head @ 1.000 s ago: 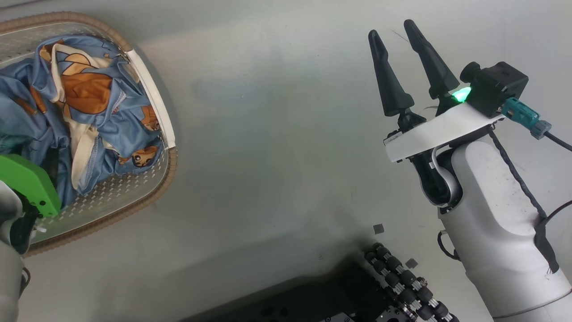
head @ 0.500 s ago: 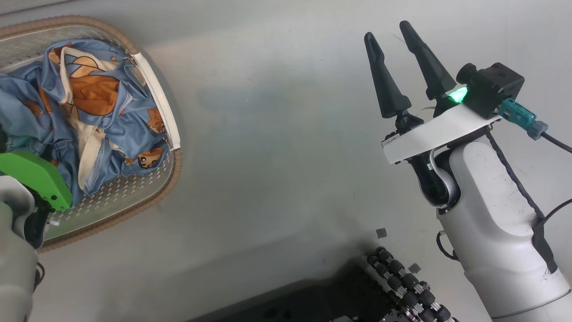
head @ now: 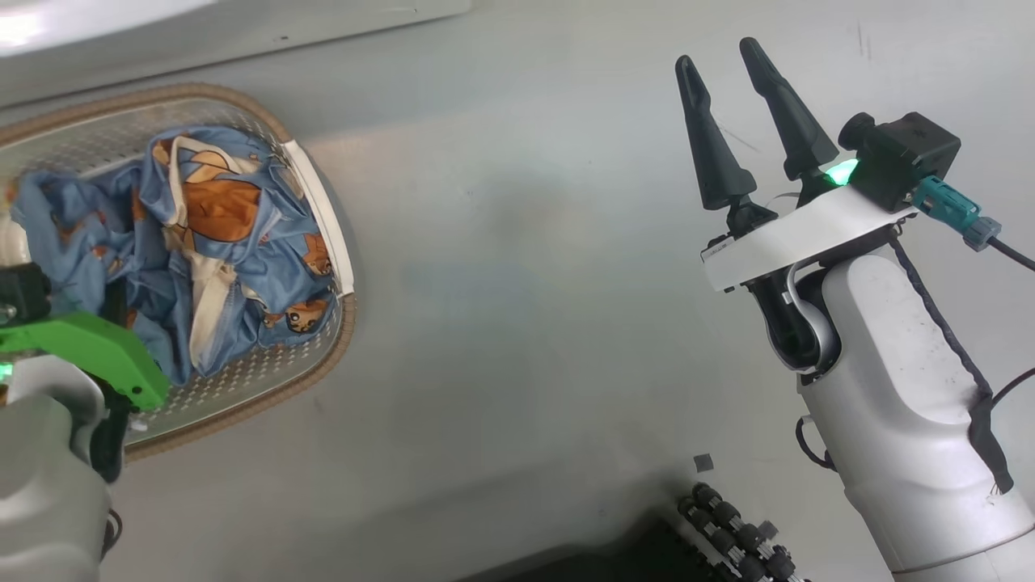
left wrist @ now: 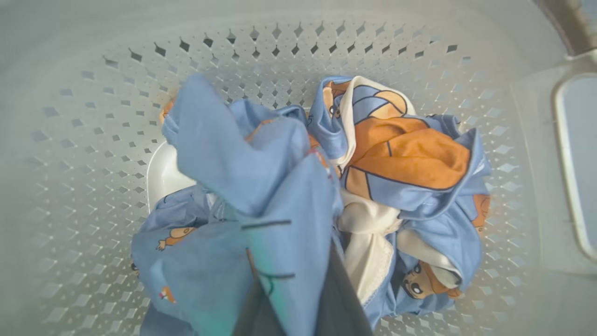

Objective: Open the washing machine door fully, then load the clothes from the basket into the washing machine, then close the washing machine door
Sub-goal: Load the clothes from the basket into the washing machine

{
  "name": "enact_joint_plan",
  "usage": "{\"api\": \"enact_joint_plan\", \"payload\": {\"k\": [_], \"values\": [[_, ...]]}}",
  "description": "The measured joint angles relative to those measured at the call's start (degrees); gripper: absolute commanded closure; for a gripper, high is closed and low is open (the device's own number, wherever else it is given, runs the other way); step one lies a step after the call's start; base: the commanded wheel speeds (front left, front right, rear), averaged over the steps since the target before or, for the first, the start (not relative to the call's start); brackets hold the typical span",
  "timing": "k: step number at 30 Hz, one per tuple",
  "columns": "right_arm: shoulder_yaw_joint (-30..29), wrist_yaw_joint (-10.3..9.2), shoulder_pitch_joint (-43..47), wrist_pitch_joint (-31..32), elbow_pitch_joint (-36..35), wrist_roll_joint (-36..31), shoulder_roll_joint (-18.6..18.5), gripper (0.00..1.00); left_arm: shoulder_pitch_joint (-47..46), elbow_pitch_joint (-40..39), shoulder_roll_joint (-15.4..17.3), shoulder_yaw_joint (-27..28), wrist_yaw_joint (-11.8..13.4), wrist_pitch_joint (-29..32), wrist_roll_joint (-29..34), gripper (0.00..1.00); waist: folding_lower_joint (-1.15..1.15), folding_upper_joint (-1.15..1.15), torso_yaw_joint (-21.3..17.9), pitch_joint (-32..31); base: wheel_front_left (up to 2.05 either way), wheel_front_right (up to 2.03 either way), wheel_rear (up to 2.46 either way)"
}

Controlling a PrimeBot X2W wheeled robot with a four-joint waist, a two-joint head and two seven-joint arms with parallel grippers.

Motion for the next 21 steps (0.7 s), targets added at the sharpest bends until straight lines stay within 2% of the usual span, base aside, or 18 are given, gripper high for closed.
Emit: {"api": "enact_joint_plan", "payload": {"k": [13,21], "values": [[-0.6,0.00,1.9,0.0,2.4,0.0,-1.4,0.00,5.9,-1.0,-1.9,-1.8,0.0,-7.2,-4.4,1.00,0.00,0.00,2.3,-9.2,0.00,0.00,0.00],[0.3,0.00,4.1,0.0,3.8,0.7,-1.3,0.00,10.5,-4.0,-1.0,-1.9,0.0,-8.8,-6.8,1.00,0.00,0.00,3.7,-15.6,0.00,0.00,0.00]]}}
